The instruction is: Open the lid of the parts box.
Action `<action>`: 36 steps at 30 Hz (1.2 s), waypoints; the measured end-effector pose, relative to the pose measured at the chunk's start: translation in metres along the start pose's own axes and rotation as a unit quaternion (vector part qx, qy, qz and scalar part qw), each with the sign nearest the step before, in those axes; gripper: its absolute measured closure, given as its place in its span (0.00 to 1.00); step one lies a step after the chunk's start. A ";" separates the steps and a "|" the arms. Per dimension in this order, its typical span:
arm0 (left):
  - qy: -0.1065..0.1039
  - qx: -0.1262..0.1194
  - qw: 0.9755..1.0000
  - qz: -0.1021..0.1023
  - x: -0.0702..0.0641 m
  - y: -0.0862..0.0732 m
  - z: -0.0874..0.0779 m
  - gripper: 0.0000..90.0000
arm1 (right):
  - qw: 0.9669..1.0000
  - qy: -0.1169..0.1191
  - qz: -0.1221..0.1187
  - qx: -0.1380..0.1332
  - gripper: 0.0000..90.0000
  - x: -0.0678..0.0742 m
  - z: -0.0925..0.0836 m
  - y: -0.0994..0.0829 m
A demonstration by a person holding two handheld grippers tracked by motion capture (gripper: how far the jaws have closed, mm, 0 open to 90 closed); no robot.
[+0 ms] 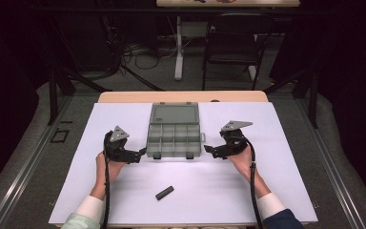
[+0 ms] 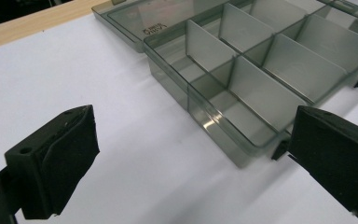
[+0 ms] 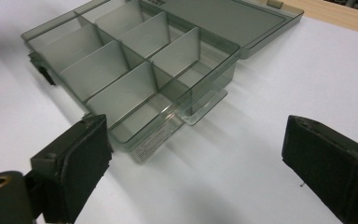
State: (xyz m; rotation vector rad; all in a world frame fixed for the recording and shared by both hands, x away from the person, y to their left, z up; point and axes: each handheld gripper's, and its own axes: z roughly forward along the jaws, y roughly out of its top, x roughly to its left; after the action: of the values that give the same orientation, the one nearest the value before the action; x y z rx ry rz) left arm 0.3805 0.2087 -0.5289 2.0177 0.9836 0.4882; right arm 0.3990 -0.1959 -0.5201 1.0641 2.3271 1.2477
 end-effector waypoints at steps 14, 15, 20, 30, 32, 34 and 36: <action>0.011 0.009 1.000 0.019 -0.023 -0.021 -0.016 0.00 | 0.999 0.012 -0.035 0.004 0.03 0.023 -0.018 -0.024; 0.011 0.007 1.000 0.020 -0.024 -0.021 -0.017 0.00 | 0.999 0.012 -0.035 0.004 0.03 0.023 -0.018 -0.024; 0.008 0.007 1.000 0.021 -0.029 -0.025 -0.021 0.00 | 0.999 0.015 -0.042 0.003 0.02 0.035 -0.024 -0.033; 0.002 0.005 0.999 0.036 -0.041 -0.026 -0.028 0.00 | 0.998 0.007 -0.056 0.009 0.01 0.046 -0.029 -0.040; -0.001 0.004 0.999 0.038 -0.044 -0.026 -0.028 0.00 | 0.998 0.003 -0.059 0.009 0.01 0.047 -0.031 -0.041; -0.005 0.004 0.999 0.042 -0.048 -0.026 -0.028 0.00 | 0.998 0.000 -0.063 0.003 0.01 0.047 -0.032 -0.042; -0.005 0.006 0.999 0.045 -0.050 -0.025 -0.028 0.00 | 0.998 0.000 -0.062 0.001 0.01 0.048 -0.033 -0.042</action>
State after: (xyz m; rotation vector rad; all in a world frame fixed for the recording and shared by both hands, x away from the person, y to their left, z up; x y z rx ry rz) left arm 0.3201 0.1929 -0.5325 2.0795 0.8944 0.5201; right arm 0.3279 -0.1957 -0.5313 0.9048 2.3557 1.1979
